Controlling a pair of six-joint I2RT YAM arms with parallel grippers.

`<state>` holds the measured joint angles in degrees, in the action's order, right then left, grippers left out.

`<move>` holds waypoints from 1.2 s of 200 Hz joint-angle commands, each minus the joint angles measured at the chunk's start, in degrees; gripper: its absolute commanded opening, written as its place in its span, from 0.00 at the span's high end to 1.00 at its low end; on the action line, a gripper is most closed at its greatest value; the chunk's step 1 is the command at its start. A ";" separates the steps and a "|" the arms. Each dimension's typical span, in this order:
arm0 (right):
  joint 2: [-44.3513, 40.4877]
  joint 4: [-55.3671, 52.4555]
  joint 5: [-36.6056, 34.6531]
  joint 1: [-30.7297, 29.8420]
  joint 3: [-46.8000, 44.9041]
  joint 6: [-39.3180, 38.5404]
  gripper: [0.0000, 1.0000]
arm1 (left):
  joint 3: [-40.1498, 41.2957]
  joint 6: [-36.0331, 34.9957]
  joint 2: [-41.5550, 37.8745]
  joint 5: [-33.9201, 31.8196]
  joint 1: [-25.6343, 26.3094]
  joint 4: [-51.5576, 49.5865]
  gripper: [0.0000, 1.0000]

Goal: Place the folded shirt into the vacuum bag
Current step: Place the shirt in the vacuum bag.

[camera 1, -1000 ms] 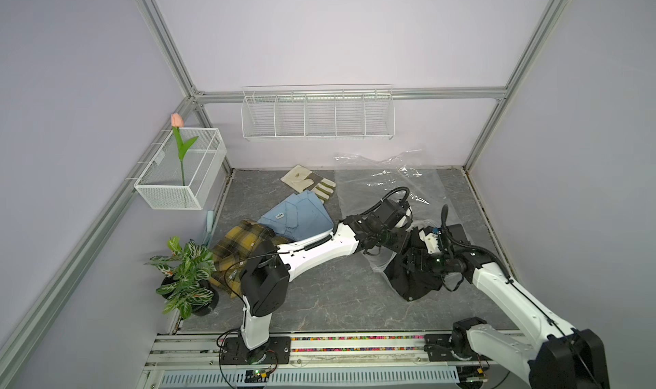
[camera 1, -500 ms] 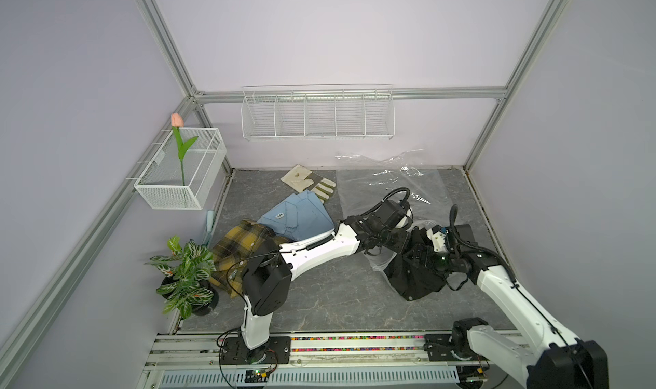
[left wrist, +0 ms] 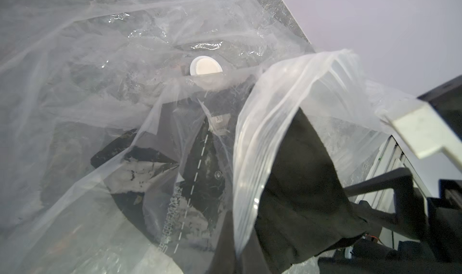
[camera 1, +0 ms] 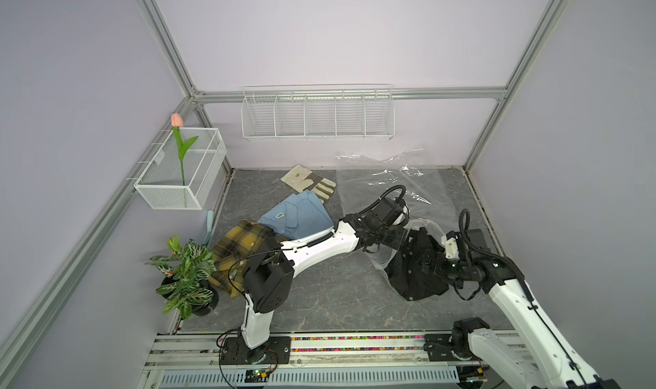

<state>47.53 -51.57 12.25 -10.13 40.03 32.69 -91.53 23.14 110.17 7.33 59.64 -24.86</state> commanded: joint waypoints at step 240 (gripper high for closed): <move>0.52 4.17 -11.59 4.79 -3.64 3.43 0.20 | 2.39 -2.28 -1.42 1.06 3.48 2.52 1.00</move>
<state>52.25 -36.29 1.30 -4.67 34.06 33.50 -88.68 19.75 107.66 8.84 63.99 -25.34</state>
